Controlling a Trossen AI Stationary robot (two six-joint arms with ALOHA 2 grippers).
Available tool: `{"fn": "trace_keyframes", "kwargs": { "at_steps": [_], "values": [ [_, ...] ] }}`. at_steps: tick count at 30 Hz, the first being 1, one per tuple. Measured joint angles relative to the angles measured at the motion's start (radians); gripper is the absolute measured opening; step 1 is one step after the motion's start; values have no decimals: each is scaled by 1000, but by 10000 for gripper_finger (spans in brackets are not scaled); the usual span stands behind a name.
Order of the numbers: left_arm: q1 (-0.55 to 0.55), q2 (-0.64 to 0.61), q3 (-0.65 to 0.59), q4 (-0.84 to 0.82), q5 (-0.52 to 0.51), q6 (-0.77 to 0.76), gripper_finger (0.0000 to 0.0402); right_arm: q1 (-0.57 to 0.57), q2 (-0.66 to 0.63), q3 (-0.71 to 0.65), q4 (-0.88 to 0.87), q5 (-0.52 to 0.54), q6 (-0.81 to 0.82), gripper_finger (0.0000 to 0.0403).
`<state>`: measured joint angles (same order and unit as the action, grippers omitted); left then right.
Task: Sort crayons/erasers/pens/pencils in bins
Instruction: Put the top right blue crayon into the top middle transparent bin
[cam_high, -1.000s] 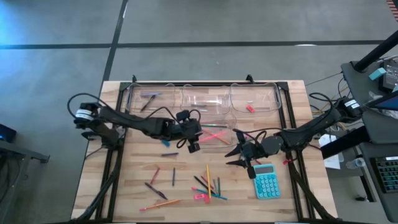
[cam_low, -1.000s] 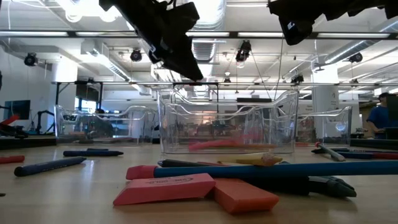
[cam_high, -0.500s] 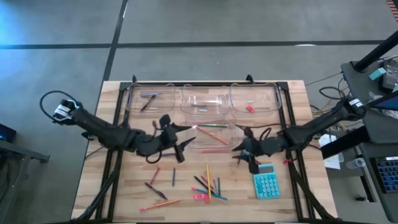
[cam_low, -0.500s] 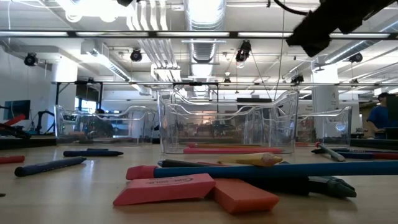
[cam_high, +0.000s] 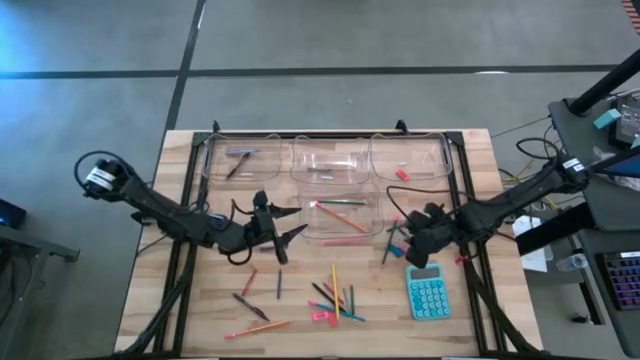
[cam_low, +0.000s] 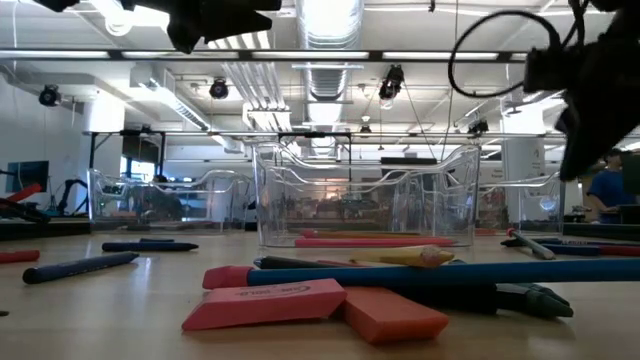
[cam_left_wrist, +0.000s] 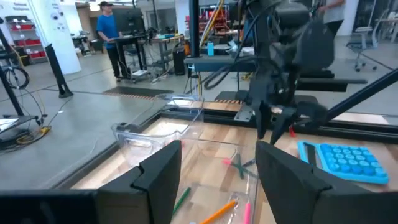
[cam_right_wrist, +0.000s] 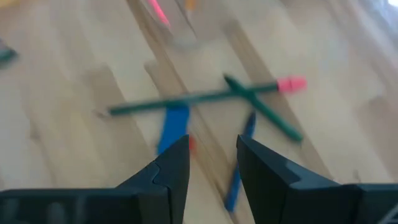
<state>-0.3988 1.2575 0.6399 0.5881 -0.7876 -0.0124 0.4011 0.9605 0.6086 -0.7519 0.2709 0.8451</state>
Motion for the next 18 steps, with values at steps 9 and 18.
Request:
{"fn": "trace_keyframes", "kwargs": {
  "at_steps": [9,18],
  "values": [
    [0,-1,-3,0,45,0,192,0,-4,-116,18,-26,83,123],
    [0,-1,-3,6,48,-1,192,0,-5,-221,92,-43,125,123]
  ]
}}
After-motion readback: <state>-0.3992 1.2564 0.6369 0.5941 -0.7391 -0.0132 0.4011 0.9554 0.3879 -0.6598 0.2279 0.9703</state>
